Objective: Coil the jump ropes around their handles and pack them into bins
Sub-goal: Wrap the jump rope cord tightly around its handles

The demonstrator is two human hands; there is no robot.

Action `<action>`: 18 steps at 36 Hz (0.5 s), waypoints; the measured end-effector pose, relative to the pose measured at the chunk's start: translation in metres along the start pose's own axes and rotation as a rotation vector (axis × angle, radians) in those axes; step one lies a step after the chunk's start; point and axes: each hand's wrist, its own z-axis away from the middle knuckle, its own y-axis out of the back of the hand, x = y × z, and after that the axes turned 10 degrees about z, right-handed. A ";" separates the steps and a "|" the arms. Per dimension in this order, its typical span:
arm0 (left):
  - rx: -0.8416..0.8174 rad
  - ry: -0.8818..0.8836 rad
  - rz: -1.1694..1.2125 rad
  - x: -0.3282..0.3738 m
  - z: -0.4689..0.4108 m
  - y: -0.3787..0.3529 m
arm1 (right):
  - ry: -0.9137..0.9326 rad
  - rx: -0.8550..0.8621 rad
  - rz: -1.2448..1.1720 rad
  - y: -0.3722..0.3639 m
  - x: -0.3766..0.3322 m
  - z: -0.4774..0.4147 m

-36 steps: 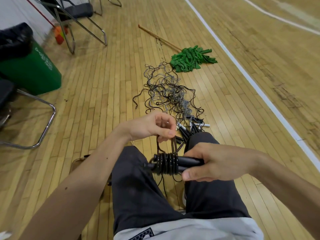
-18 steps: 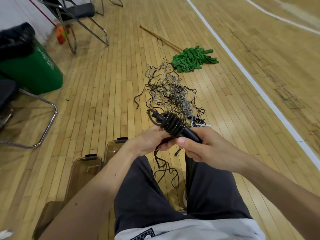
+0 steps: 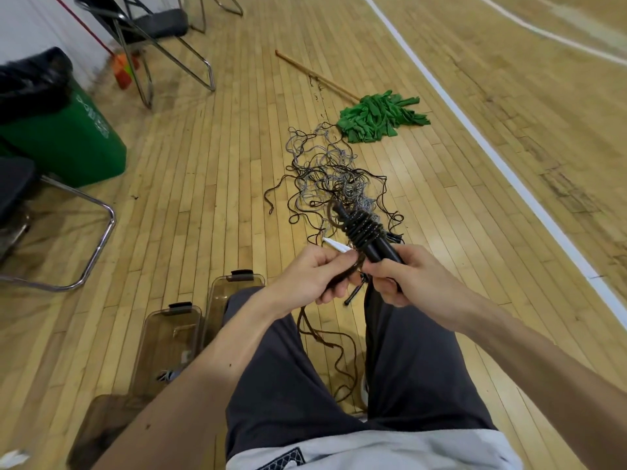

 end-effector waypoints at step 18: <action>0.107 -0.075 -0.925 0.009 0.010 -0.016 | -0.071 0.276 0.516 0.024 0.042 -0.026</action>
